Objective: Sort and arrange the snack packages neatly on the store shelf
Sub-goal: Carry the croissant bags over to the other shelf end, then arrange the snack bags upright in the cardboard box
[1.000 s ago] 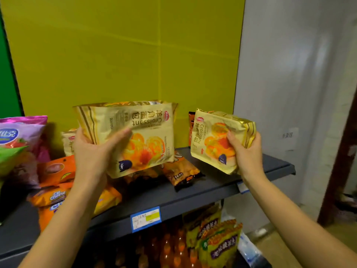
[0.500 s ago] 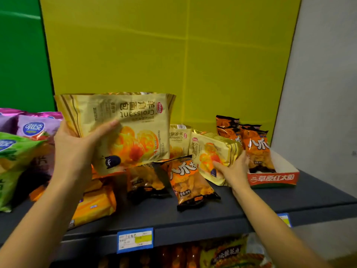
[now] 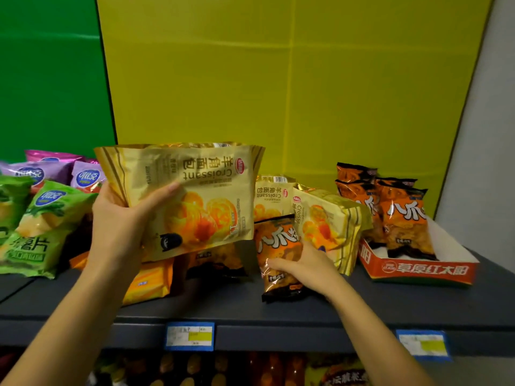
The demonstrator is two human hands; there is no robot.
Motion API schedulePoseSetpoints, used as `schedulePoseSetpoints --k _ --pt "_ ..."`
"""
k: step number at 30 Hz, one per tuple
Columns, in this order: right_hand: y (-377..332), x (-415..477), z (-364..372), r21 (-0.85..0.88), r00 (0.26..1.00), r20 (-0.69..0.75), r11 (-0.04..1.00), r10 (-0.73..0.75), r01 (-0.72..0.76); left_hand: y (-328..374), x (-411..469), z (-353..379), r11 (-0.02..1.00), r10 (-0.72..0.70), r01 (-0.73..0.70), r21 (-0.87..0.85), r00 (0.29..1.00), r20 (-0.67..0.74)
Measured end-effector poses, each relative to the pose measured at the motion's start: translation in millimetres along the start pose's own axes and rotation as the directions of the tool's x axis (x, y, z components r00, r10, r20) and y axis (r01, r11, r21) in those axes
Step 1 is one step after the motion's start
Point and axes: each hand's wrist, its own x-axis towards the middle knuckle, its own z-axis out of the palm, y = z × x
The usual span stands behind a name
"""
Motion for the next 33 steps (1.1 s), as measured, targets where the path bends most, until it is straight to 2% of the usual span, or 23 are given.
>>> schedulePoseSetpoints --k 2,5,7,11,14,17,20,22,27,30,33 --pt "4 -14 -13 0.073 0.997 -0.075 0.997 -0.023 0.028 1 -2 9 1.0 -0.005 0.005 -0.008 1.0 0.01" --pt "15 -48 -43 0.218 0.97 -0.213 0.962 -0.117 0.164 -3 -4 26 0.999 -0.02 0.023 -0.044 0.998 0.062" --pt "21 -72 -65 0.313 0.95 -0.286 0.925 -0.123 0.214 -9 -6 40 0.994 -0.055 0.064 -0.086 0.993 0.104" --pt "35 -102 -101 0.433 0.906 -0.422 0.874 -0.021 0.221 -31 -13 69 0.974 -0.174 0.201 -0.105 0.959 0.222" --pt "45 -113 -119 0.433 0.858 -0.509 0.883 0.072 0.183 -53 -26 89 0.954 -0.249 0.287 -0.082 0.917 0.312" --pt "50 -117 -128 0.456 0.831 -0.544 0.872 0.115 0.178 -73 -40 108 0.926 -0.331 0.377 -0.039 0.856 0.397" --pt "50 -119 -126 0.482 0.84 -0.526 0.86 0.13 0.169 -91 -43 116 0.899 -0.403 0.437 0.04 0.786 0.469" --pt "51 -118 -121 0.482 0.847 -0.515 0.862 0.135 0.155 -98 -39 117 0.889 -0.429 0.451 0.075 0.766 0.478" --pt "47 -112 -113 0.502 0.863 -0.489 0.85 0.127 0.16 -93 -36 116 0.92 -0.391 0.348 0.18 0.838 0.379" --pt "44 -109 -108 0.514 0.872 -0.47 0.845 0.132 0.149 -80 -37 108 0.923 -0.314 0.194 0.333 0.879 0.359" --pt "42 -106 -104 0.522 0.876 -0.463 0.84 0.137 0.145 -74 -27 81 0.837 -0.166 -0.012 0.547 0.947 0.274"
